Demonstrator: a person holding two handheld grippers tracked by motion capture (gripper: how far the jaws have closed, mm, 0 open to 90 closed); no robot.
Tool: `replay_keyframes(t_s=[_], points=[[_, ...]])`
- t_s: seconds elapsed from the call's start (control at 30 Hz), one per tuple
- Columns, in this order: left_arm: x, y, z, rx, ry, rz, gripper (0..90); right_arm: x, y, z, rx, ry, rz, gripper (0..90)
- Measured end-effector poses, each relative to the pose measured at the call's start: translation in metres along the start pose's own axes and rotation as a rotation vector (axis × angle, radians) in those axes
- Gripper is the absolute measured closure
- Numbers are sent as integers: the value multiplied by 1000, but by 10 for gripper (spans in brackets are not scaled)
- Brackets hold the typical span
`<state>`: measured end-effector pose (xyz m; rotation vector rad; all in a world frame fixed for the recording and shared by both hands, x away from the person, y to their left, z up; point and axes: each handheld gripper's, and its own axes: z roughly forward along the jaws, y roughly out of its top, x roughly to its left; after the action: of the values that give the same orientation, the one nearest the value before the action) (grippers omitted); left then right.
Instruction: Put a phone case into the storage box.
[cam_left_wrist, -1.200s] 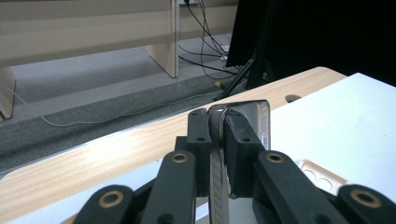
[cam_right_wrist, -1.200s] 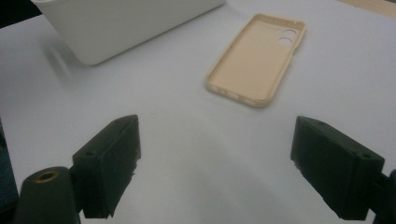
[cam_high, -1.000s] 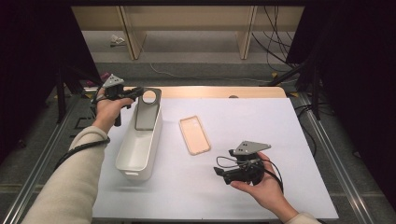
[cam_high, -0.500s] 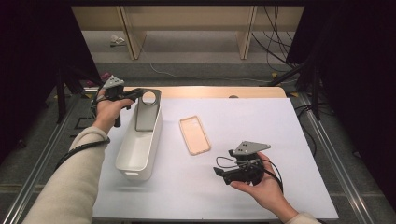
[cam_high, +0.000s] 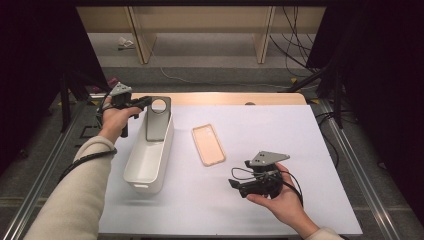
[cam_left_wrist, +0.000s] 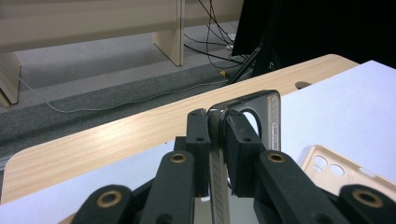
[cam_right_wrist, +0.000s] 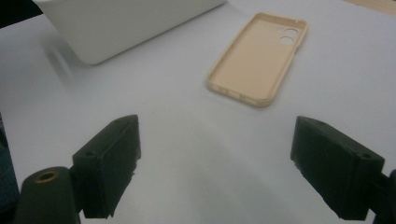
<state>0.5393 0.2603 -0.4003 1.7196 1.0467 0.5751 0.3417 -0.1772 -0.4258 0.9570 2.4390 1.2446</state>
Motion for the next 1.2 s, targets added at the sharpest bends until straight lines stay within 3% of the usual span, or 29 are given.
replay_keyframes(t_s=[0.9, 1.2], points=[[-3, 2, 7, 62, 96, 56, 759, -2, 0, 1, 4, 4, 9, 167], [-9, 4, 11, 98, 148, 84, 577, -1, 0, 0, 5, 5, 10, 167]])
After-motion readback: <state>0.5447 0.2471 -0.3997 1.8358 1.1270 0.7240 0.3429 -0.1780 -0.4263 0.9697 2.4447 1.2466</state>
